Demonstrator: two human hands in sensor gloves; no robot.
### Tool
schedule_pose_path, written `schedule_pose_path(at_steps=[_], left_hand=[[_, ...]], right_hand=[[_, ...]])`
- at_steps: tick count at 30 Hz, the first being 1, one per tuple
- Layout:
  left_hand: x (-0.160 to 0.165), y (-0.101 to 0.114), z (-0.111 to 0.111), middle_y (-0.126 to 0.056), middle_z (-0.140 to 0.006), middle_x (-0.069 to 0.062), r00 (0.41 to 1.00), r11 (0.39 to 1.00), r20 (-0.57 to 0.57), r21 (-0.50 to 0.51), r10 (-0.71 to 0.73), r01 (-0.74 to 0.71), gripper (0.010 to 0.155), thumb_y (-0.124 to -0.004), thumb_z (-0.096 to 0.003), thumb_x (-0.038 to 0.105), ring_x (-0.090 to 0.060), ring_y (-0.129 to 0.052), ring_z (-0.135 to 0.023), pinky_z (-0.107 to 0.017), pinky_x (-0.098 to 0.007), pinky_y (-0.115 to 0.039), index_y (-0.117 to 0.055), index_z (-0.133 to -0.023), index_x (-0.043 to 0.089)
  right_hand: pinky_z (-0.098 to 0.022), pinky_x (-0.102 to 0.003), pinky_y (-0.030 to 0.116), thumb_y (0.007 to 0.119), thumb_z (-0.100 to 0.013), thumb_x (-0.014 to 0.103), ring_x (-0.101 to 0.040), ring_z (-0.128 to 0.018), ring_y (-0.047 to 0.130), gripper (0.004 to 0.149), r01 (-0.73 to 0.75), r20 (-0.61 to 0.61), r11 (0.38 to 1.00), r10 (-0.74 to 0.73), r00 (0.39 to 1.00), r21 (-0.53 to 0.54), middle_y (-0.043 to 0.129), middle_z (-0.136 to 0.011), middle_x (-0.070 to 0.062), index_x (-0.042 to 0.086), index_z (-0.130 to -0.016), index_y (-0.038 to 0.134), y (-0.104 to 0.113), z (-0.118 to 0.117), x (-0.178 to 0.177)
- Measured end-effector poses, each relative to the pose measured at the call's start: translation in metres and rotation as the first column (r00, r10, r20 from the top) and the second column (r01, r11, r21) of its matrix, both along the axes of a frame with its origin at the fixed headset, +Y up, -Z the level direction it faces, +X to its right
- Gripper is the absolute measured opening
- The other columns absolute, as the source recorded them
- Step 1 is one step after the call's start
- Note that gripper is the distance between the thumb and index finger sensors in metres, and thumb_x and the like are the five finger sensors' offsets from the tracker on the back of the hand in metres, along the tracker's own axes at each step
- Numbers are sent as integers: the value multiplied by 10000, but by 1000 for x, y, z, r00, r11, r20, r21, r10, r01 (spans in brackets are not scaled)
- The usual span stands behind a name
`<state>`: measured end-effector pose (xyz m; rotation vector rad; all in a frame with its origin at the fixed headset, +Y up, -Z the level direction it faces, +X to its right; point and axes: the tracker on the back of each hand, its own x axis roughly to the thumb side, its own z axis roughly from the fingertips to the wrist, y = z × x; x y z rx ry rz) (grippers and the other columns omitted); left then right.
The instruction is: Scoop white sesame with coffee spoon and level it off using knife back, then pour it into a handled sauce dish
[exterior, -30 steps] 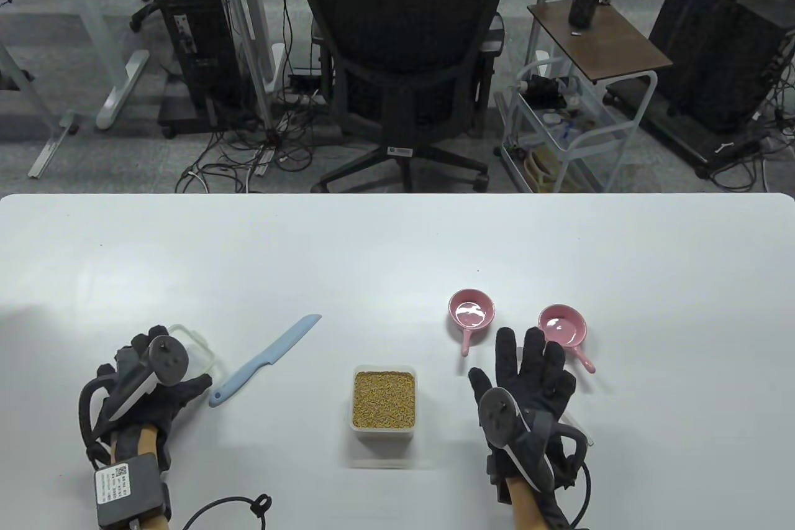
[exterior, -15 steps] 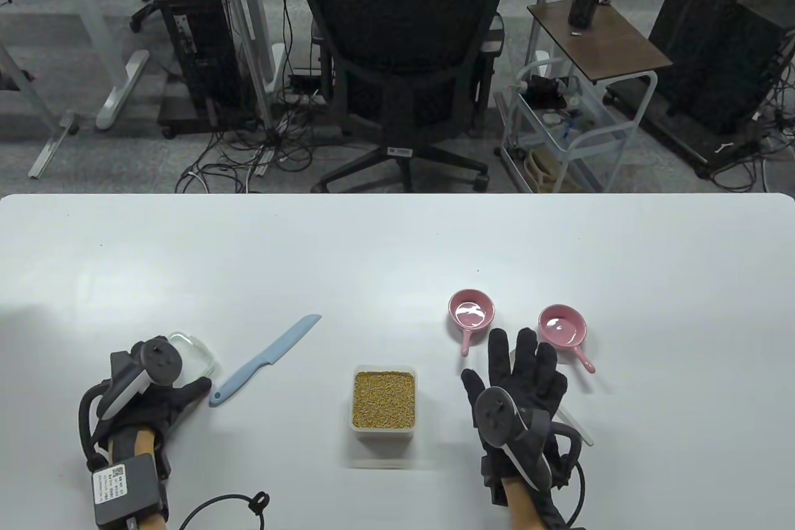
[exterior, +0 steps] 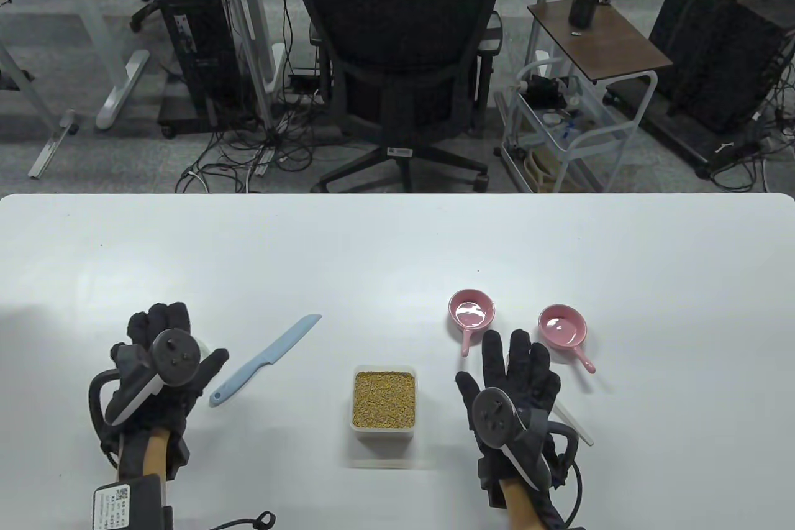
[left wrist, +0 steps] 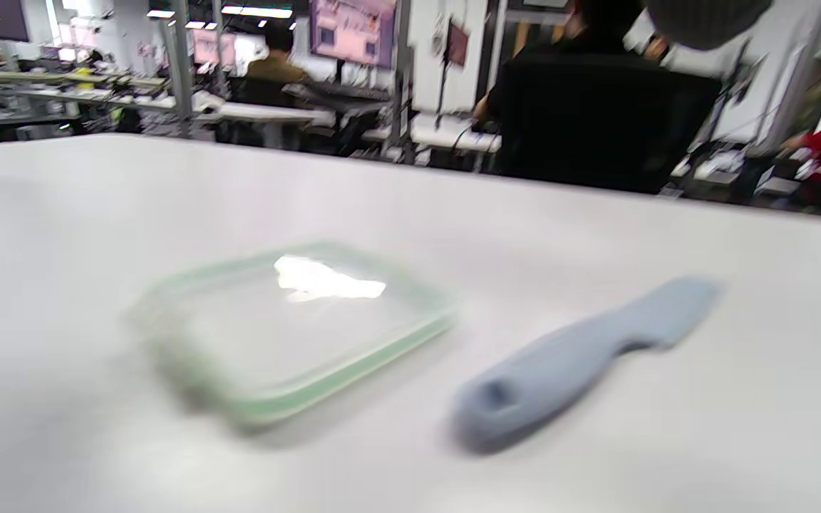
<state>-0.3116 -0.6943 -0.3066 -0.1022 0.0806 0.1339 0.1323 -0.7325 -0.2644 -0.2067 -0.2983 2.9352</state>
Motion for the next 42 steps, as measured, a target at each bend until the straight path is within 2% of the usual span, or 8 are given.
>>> schedule_pose_path(at_steps=[4, 8, 12, 14, 22, 26, 30, 42], left_hand=[[41, 6, 14, -104, -1295, -164, 999, 995, 41, 95, 14, -18, 944, -532, -557, 688, -503, -87, -1146, -749, -756, -254, -73, -1203, 176], [69, -19, 25, -135, -1300, -154, 997, 986, 11, 146, -79, 77, 932, -511, -552, 706, -493, -96, -1152, -745, -758, -259, -76, -1207, 205], [72, -41, 25, -110, -1294, -156, 994, 990, 24, 101, -103, 100, 936, -504, -548, 714, -502, -42, -1119, -727, -760, -230, -68, -1203, 207], [73, -46, 27, -118, -1292, -170, 995, 985, 26, 144, -101, 97, 938, -516, -546, 711, -516, -20, -1094, -713, -763, -214, -87, -1205, 199], [78, -47, 29, -130, -1292, -173, 992, 980, 71, 176, -104, 90, 937, -515, -546, 714, -517, -30, -1091, -712, -761, -222, -93, -1206, 200], [78, -52, 26, -128, -1292, -173, 990, 988, 90, 122, -110, 98, 938, -514, -546, 714, -517, -27, -1091, -711, -763, -220, -88, -1205, 201], [75, -56, 24, -125, -1294, -171, 989, 991, 92, 76, -114, 107, 938, -513, -546, 715, -515, -23, -1091, -711, -764, -216, -84, -1204, 202], [73, -57, 24, -108, -1295, -174, 991, 996, 109, 50, -82, 77, 956, -503, -542, 734, -516, -10, -1094, -711, -773, -209, -55, -1202, 209]], right_hand=[[-749, -665, 327, 583, -602, 613, -473, -1125, 293, 745, 25, -28, 999, -26, 999, -26, 259, -1279, -164, 279, -1222, 341, -2, -1, -1], [-749, -661, 325, 582, -603, 611, -468, -1124, 290, 743, 21, -44, 999, -23, 999, -51, 261, -1278, -163, 278, -1222, 341, -3, 0, -2], [-749, -661, 332, 587, -602, 610, -463, -1126, 300, 749, -10, -65, 998, 6, 998, -67, 275, -1276, -164, 267, -1223, 346, -7, 0, -6], [-748, -662, 335, 583, -603, 609, -457, -1127, 302, 753, -11, -73, 997, 5, 997, -79, 279, -1276, -169, 253, -1225, 352, -8, -1, -8], [-753, -643, 511, 704, -598, 542, -430, -1107, 532, 658, -68, 150, 997, 72, 986, -30, 487, -1252, -128, 246, -1172, 578, 22, -2, 41], [-748, -578, 587, 742, -593, 506, -377, -1044, 660, 603, -37, 302, 971, 109, 947, -235, 642, -1177, -76, 251, -1132, 652, 6, -10, 91], [-745, -564, 599, 783, -581, 476, -353, -1009, 702, 572, 89, 346, 923, 50, 937, -375, 688, -1142, -55, 269, -1106, 687, -15, -14, 112], [-764, -585, 559, 827, -543, 370, -327, -955, 702, 386, 27, 289, 918, 96, 953, -396, 724, -1024, -23, 262, -912, 793, -33, -16, 103]])
